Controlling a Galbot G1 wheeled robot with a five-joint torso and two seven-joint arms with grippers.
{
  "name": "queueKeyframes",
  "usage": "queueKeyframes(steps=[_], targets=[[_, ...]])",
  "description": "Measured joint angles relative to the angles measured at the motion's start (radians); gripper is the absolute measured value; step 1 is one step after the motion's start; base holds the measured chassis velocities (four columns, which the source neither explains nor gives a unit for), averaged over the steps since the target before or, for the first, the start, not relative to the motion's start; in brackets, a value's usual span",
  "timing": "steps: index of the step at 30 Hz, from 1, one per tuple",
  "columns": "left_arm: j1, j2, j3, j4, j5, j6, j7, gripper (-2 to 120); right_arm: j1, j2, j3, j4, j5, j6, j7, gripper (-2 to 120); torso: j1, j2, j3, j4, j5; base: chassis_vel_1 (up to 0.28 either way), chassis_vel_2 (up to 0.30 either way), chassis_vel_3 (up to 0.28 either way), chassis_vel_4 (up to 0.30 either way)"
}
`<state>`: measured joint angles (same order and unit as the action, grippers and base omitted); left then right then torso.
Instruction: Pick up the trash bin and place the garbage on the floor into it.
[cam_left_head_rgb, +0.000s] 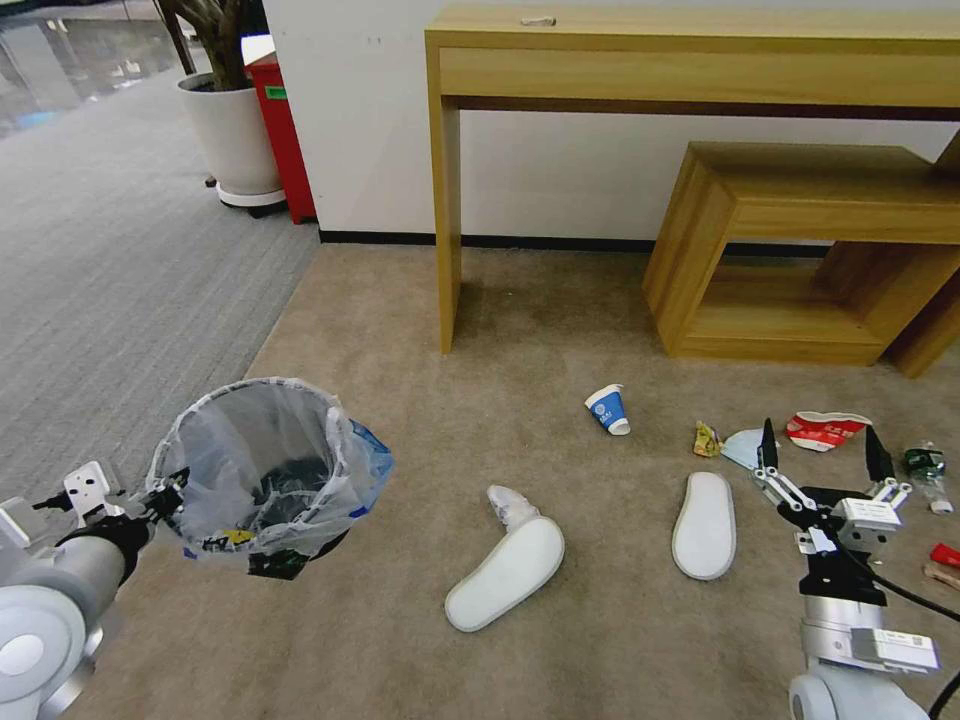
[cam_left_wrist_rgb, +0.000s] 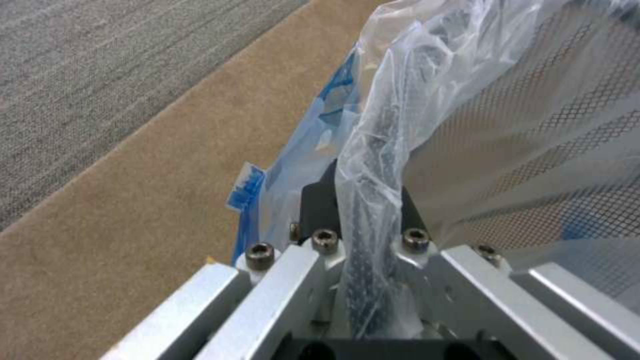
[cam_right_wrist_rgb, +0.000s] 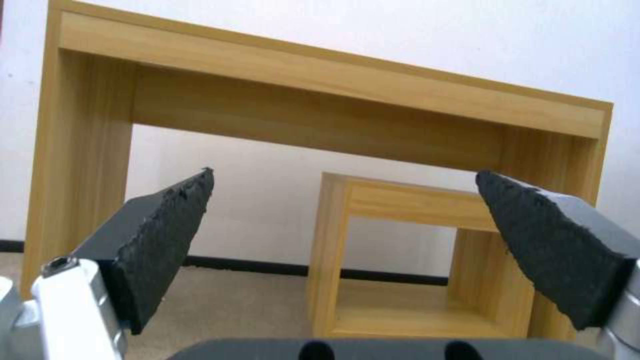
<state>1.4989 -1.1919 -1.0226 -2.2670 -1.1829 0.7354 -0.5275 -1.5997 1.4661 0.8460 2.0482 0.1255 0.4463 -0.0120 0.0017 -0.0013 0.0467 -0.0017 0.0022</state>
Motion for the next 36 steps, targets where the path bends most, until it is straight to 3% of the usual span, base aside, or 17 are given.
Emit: queueKeyframes(steps=[9, 12, 17, 18, 21, 23, 32, 36], targets=[[0.001, 0.002, 0.003, 0.003, 0.000, 0.000, -0.003, 1, -0.015, -0.026, -0.035, -0.012, 0.014, -0.014, -0.009, 100, 0.000, 0.000, 0.000, -0.0001, 0.0000, 0.000, 0.000, 0.000, 0.000], [0.000, 0.003, 0.004, 0.004, 0.000, 0.000, -0.003, 1, -0.030, -0.063, -0.069, -0.020, 0.090, -0.053, -0.038, 100, 0.000, 0.000, 0.000, 0.0000, 0.0001, 0.000, 0.000, 0.000, 0.000], [-0.003, 0.006, 0.017, 0.002, 0.001, 0.000, -0.003, 1, -0.048, -0.128, -0.186, -0.024, 0.412, -0.207, -0.162, 100, 0.000, 0.000, 0.000, 0.0001, 0.0000, 0.000, 0.000, 0.000, 0.000], [-0.003, 0.006, 0.017, 0.002, 0.001, 0.000, -0.003, 1, -0.048, -0.128, -0.186, -0.024, 0.412, -0.207, -0.162, 100, 0.000, 0.000, 0.000, 0.0001, 0.0000, 0.000, 0.000, 0.000, 0.000], [-0.018, 0.016, 0.044, 0.004, 0.006, 0.000, -0.003, 1, -0.034, -0.147, -0.262, -0.068, 0.580, -0.308, -0.206, 100, 0.000, 0.000, 0.000, -0.0003, 0.0000, 0.000, 0.000, 0.000, 0.000], [-0.019, 0.017, 0.047, 0.005, 0.007, 0.000, -0.002, 1, -0.030, -0.149, -0.274, -0.077, 0.602, -0.327, -0.206, 100, 0.000, 0.000, 0.000, -0.0003, -0.0001, 0.000, 0.000, 0.000, 0.000], [-0.019, 0.021, 0.049, 0.013, 0.017, 0.000, 0.003, 1, 0.042, -0.156, -0.422, -0.199, 0.882, -0.615, -0.199, 100, 0.000, 0.000, 0.000, -0.0001, 0.0000, 0.000, 0.000, 0.000, 0.000], [-0.018, 0.019, 0.051, 0.008, 0.023, 0.000, 0.004, 1, 0.095, -0.142, -0.459, -0.272, 0.941, -0.693, -0.239, 100, 0.000, 0.000, 0.000, 0.0000, 0.0000, 0.000, 0.000, 0.000, 0.000]])
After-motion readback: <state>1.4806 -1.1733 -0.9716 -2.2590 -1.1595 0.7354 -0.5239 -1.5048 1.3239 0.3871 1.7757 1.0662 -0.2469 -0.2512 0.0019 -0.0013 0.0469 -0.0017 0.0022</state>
